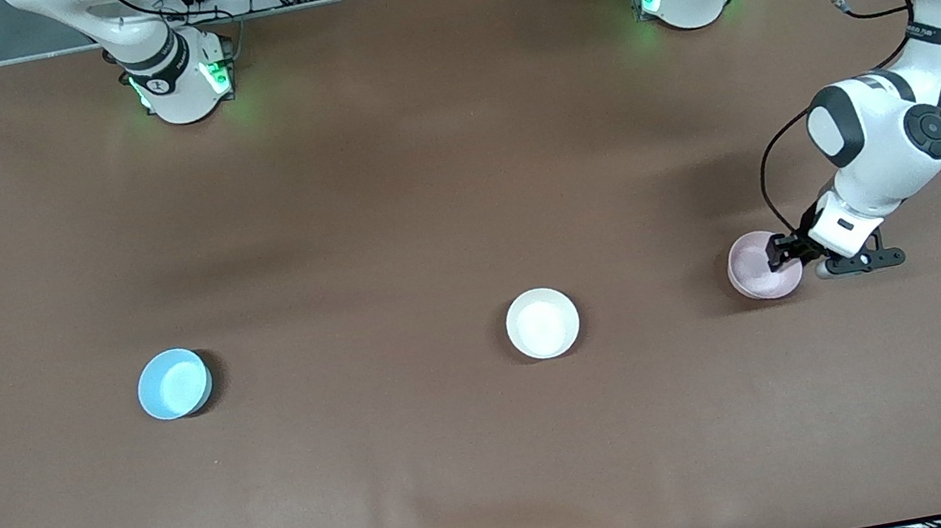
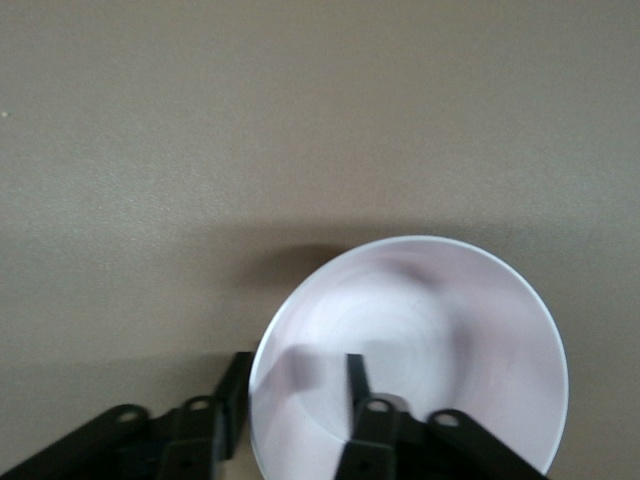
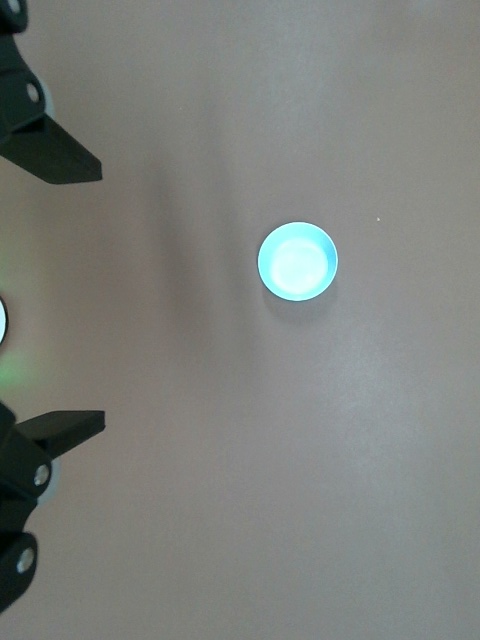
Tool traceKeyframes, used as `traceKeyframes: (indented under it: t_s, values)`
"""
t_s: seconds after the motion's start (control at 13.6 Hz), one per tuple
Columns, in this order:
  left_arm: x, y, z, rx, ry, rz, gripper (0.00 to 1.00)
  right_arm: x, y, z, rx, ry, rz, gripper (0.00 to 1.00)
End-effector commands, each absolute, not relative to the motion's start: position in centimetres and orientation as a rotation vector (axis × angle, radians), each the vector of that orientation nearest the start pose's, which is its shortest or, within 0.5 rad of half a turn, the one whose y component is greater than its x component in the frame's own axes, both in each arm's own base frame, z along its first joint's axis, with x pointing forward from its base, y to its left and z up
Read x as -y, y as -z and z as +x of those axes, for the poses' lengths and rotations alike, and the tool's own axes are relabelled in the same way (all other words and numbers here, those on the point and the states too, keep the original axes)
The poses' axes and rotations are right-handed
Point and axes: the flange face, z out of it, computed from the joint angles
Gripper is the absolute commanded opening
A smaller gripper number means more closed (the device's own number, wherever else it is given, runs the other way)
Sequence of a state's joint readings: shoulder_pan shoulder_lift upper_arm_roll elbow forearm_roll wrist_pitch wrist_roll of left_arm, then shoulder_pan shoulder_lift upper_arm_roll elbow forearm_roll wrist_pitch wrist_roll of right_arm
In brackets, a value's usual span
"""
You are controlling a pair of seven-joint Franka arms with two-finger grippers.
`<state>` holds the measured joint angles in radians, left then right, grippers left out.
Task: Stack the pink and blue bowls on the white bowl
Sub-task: 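Carry the pink bowl with the left gripper over the white bowl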
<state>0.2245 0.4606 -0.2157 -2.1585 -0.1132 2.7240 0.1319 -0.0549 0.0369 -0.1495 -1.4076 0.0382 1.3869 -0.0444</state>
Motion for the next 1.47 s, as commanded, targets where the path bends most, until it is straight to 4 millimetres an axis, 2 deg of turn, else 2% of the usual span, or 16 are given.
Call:
traceKeyframes:
  t_s: [0.0,0.07,0.29,0.52,0.74,0.81,1.03,1.18,1.25,1.4]
  values:
    - [-0.6,-19.7,57.8,-0.005,0.206,-3.285,0.0,9.8,-66.6,53.8,-0.211,-0.089,-3.087,1.0]
    - [0.0,-20.0,57.8,-0.024,0.214,-3.287,0.0,9.7,-66.6,53.8,-0.209,-0.089,-3.087,1.0]
    - [5.2,-22.2,58.3,-0.095,0.258,-3.327,0.0,9.2,-66.6,53.9,-0.195,-0.094,-3.088,1.0]
    - [11.3,-24.6,59.3,0.027,0.299,-3.393,0.0,9.5,-66.6,53.9,-0.202,-0.089,-3.088,1.0]
    - [17.5,-26.8,61.2,0.077,0.362,-3.449,0.0,9.6,-66.7,53.8,-0.209,-0.084,-3.088,1.0]
    - [19.2,-26.9,62.2,0.109,0.374,-3.471,0.0,9.7,-66.6,53.9,-0.209,-0.086,-3.088,1.0]
    - [26.0,-26.9,64.6,0.192,0.394,-3.544,0.0,9.6,-66.6,53.9,-0.207,-0.086,-3.088,1.0]
    - [29.6,-27.1,64.6,0.259,0.387,-3.567,0.0,9.5,-66.6,53.9,-0.204,-0.086,-3.088,1.0]
    - [30.6,-27.6,64.9,0.275,0.415,-3.556,0.0,9.5,-66.6,53.9,-0.204,-0.086,-3.088,1.0]
    - [32.6,-26.4,63.9,0.198,0.412,-3.515,0.0,9.4,-66.6,53.9,-0.202,-0.087,-3.088,1.0]
